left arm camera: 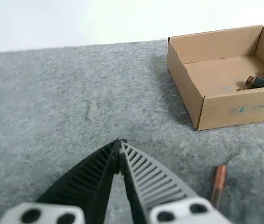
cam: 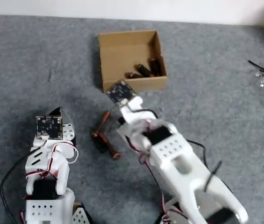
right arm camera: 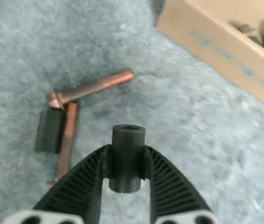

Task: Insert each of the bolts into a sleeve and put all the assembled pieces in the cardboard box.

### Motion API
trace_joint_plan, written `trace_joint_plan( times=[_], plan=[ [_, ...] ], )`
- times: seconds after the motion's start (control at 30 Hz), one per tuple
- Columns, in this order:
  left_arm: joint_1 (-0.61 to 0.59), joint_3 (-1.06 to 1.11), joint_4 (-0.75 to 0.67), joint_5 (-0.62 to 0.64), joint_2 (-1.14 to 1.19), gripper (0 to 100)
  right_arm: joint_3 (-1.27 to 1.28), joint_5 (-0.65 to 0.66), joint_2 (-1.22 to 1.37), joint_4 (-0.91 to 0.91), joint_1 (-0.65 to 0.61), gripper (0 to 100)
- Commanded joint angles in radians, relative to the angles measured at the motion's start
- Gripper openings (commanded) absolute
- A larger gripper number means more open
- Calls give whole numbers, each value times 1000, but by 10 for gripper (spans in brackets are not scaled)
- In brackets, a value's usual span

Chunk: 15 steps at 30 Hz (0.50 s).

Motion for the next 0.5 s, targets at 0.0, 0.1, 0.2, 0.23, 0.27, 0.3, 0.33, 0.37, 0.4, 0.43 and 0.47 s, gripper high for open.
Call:
trace_joint_plan(
  times=[0.0, 0.1, 0.2, 0.23, 0.27, 0.3, 0.33, 0.37, 0.4, 0.43, 0.47],
  plan=[
    [61, -13, -11, -83, 10, 17, 85, 8, -197, 7, 74, 5],
    [137, -22, 43, -143, 12, 17, 208, 12, -343, 7, 105, 5],
    [173, -27, 58, -173, 12, 17, 318, 14, -479, 7, 108, 5],
    [173, -30, 60, -173, 12, 17, 349, 14, -521, 7, 108, 5],
    [173, -31, 66, -173, 12, 17, 375, 14, -559, 8, 108, 5],
    [174, -31, 66, -173, 13, 17, 394, 14, -595, 10, 108, 5],
    [176, -31, 66, -173, 13, 17, 414, 14, -627, 12, 108, 5],
    [176, -33, 69, -173, 13, 17, 429, 14, -657, 12, 108, 5],
    [179, -39, 81, -173, 13, 18, 441, 14, -682, 13, 108, 5],
    [186, -53, 97, -180, 13, 18, 456, 14, -702, 13, 108, 5],
    [199, -62, 110, -186, 16, 18, 469, 14, -717, 21, 108, 5]
  ],
)
